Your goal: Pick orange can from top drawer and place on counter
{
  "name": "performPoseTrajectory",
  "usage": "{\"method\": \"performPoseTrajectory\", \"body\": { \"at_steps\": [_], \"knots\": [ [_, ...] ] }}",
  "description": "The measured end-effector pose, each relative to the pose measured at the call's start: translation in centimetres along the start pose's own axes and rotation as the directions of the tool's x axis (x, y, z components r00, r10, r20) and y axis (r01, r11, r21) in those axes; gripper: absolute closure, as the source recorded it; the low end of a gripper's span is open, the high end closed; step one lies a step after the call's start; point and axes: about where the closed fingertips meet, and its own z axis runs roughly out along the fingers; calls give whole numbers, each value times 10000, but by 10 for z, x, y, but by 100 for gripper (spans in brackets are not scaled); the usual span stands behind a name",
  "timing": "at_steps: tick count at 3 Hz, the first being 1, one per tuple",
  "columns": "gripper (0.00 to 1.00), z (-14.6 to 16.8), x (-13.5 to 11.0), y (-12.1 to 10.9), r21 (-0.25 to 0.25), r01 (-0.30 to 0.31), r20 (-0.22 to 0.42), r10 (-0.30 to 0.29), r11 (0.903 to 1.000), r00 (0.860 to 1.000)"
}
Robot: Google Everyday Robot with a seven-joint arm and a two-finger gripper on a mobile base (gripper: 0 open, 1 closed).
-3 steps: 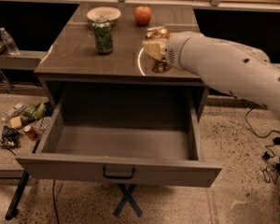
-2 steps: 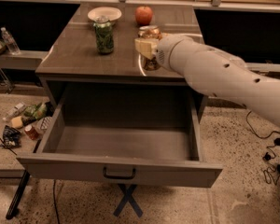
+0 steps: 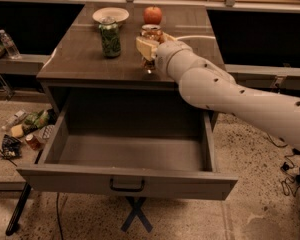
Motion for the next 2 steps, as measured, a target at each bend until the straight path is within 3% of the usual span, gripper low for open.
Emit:
{"method": "performPoseTrajectory", "body": {
  "at_steps": [1,2],
  "knots": [
    [16,14,13,1,17,-86,379,86,10000,9992],
    [0,23,26,1,116,83,808,-93,9999,9967]
  ]
}}
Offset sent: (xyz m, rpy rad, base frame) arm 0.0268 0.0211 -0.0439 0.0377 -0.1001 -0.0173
